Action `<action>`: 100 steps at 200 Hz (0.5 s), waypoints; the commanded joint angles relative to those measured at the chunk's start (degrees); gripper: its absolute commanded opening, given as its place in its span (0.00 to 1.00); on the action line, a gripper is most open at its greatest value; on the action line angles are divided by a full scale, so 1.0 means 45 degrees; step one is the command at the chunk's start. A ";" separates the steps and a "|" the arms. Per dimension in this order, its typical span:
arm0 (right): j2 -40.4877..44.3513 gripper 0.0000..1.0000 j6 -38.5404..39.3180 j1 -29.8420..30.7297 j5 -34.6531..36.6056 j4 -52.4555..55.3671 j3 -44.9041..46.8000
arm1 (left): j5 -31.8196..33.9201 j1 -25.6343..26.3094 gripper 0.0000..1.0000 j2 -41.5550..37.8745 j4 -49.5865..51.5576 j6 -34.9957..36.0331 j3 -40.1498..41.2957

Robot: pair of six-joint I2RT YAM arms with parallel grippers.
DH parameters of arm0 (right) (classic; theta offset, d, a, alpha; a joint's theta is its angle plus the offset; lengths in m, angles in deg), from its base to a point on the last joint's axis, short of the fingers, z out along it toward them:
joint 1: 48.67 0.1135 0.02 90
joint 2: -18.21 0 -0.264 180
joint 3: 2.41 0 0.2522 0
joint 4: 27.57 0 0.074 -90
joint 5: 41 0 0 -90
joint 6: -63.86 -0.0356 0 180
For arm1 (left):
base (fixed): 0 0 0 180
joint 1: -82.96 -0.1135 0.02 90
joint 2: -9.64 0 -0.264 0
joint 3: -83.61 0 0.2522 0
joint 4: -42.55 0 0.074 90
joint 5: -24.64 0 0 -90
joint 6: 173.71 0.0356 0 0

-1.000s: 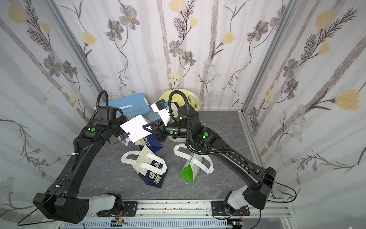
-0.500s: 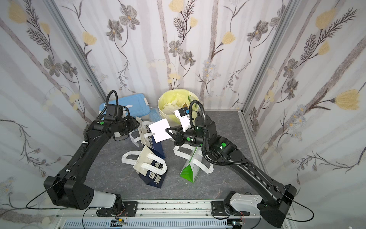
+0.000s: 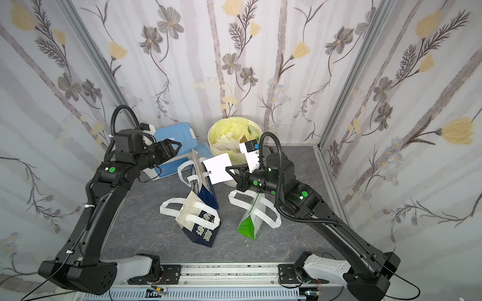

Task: Shred takeout receipts and throw away
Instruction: Place the takeout bag at the center of the board.

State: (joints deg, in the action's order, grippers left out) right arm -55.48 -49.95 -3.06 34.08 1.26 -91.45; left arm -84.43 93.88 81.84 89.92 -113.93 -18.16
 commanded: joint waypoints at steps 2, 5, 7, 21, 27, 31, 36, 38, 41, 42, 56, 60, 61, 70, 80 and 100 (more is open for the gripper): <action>0.0299 0.00 0.0023 -0.0401 -0.0774 -0.0346 0.0116 | -0.2821 0.0613 0.67 -0.0423 -0.2685 -0.0303 -0.0033; 0.0360 0.00 0.0004 -0.0661 -0.0851 -0.0405 0.0154 | -0.3065 0.0781 0.67 -0.0421 -0.2915 -0.0334 -0.0069; 0.0414 0.00 0.0000 -0.0754 -0.0915 -0.0440 0.0189 | -0.3198 0.0895 0.67 -0.0406 -0.3024 -0.0335 -0.0120; 0.0801 0.00 -0.0001 -0.1211 -0.1487 -0.0873 0.0441 | -0.3828 0.1662 0.68 -0.0192 -0.3244 -0.0284 -0.0742; 0.0960 0.00 -0.0011 -0.1358 -0.1749 -0.1065 0.0544 | -0.4046 0.1971 0.69 -0.0103 -0.3291 -0.0271 -0.0980; 0.1104 0.00 -0.0029 -0.1435 -0.1978 -0.1243 0.0637 | -0.4145 0.2139 0.69 -0.0089 -0.3376 -0.0271 -0.1086; 0.1237 0.00 -0.0045 -0.1515 -0.2176 -0.1394 0.0702 | -0.4291 0.2338 0.71 -0.0051 -0.3544 -0.0326 -0.1135; 0.1267 0.00 -0.0052 -0.1537 -0.2214 -0.1414 0.0708 | -0.4335 0.2417 0.71 -0.0074 -0.3635 -0.0358 -0.1143; 0.1335 0.00 -0.0069 -0.1574 -0.2347 -0.1471 0.0746 | -0.4409 0.2537 0.72 -0.0082 -0.3810 -0.0409 -0.1129; 0.1365 0.00 -0.0074 -0.1587 -0.2377 -0.1492 0.0750 | -0.4432 0.2565 0.72 -0.0095 -0.3862 -0.0421 -0.1128; 0.1652 0.00 -0.0190 -0.1667 -0.2960 -0.1854 0.0860 | -0.4688 0.3120 0.76 -0.0194 -0.4775 -0.0843 -0.0875; 0.1735 0.00 -0.0260 -0.1677 -0.3096 -0.1976 0.0898 | -0.4743 0.3265 0.77 -0.0224 -0.5112 -0.1024 -0.0749; 0.1751 0.00 -0.0287 -0.1677 -0.3133 -0.1999 0.0914 | -0.4754 0.3300 0.78 -0.0235 -0.5196 -0.1051 -0.0713; 0.1917 0.00 -0.0556 -0.1677 -0.3489 -0.2356 0.1048 | -0.4932 0.3580 0.79 -0.0245 -0.5839 -0.1495 -0.0430; 0.2083 0.00 -0.0905 -0.1677 -0.3740 -0.2866 0.1205 | -0.5117 0.3859 0.80 -0.0227 -0.6280 -0.1812 -0.0204; 0.2382 0.00 -0.1531 -0.1675 -0.3684 -0.3631 0.1489 | -0.5601 0.4333 0.78 -0.0273 -0.7051 -0.2271 0.0222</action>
State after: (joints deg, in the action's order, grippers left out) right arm -45.77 -52.82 -10.60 20.22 -7.77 -85.84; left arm -105.21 111.65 80.92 67.30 -120.22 -18.75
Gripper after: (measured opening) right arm 0.049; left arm 0.797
